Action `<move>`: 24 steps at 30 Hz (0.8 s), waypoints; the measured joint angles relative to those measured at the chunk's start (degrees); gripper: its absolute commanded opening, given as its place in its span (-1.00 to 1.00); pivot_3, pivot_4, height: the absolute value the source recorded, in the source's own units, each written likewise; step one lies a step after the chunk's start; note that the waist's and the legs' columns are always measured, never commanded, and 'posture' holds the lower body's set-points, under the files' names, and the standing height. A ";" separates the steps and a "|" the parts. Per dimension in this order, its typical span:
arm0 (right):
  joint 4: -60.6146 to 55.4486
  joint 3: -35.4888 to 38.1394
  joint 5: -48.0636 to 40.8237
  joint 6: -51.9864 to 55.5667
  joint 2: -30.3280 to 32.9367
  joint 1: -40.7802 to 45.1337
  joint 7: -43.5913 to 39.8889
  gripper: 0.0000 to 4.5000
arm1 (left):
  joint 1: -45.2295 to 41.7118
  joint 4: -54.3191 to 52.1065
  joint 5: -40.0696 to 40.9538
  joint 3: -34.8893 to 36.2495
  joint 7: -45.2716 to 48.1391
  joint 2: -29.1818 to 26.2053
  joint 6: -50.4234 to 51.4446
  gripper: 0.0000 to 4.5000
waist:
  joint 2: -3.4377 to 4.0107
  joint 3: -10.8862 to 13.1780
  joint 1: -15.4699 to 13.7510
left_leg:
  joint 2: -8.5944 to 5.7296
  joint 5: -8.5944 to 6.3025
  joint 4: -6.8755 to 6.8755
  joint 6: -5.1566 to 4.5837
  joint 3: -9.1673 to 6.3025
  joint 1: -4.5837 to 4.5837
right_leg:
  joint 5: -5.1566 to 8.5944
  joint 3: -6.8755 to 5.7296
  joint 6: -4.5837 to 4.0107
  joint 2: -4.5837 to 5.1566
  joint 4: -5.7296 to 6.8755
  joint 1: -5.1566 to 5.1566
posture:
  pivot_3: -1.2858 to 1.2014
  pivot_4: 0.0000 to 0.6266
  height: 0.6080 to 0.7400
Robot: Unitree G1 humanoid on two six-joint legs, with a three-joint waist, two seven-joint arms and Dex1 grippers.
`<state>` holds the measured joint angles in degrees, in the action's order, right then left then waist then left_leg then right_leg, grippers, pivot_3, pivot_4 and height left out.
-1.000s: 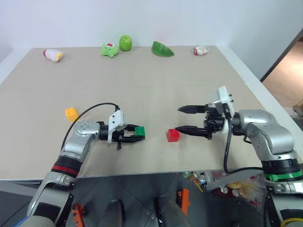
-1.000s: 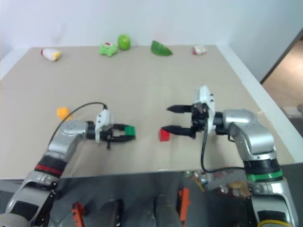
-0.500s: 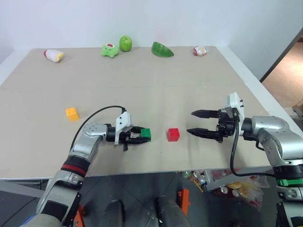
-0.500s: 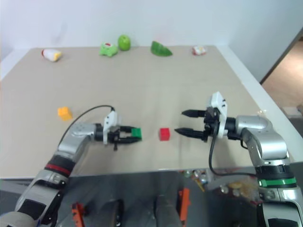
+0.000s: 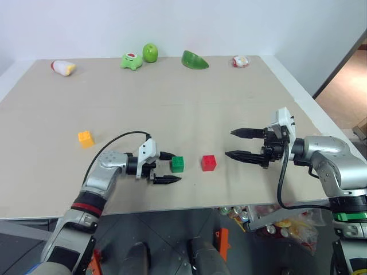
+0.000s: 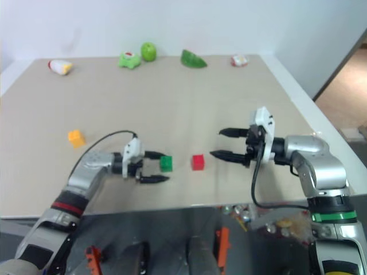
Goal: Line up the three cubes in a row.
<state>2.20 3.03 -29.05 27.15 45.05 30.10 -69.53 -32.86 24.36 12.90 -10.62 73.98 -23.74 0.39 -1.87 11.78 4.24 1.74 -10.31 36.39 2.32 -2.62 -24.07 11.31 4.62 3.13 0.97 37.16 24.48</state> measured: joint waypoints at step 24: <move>-5.49 -12.03 1.41 2.92 -16.48 10.64 4.89 0.89 | 33.54 -29.32 16.41 37.59 -26.05 -12.32 16.29 0.78 | -0.02 -0.01 -0.01 | 0.16 0.00 -0.13 0.00 0.13 -0.21 | 0.06 -0.09 -0.19 0.03 0.06 0.42 | 0.03 -0.52 0.90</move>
<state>-3.29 -9.00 -27.65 30.07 28.57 40.75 -64.64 0.68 -4.96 29.31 26.97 47.93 -36.06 16.68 -1.89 11.76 4.24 1.91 -10.31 36.27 2.32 -2.50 -24.28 11.37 4.53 2.94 0.99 37.22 24.89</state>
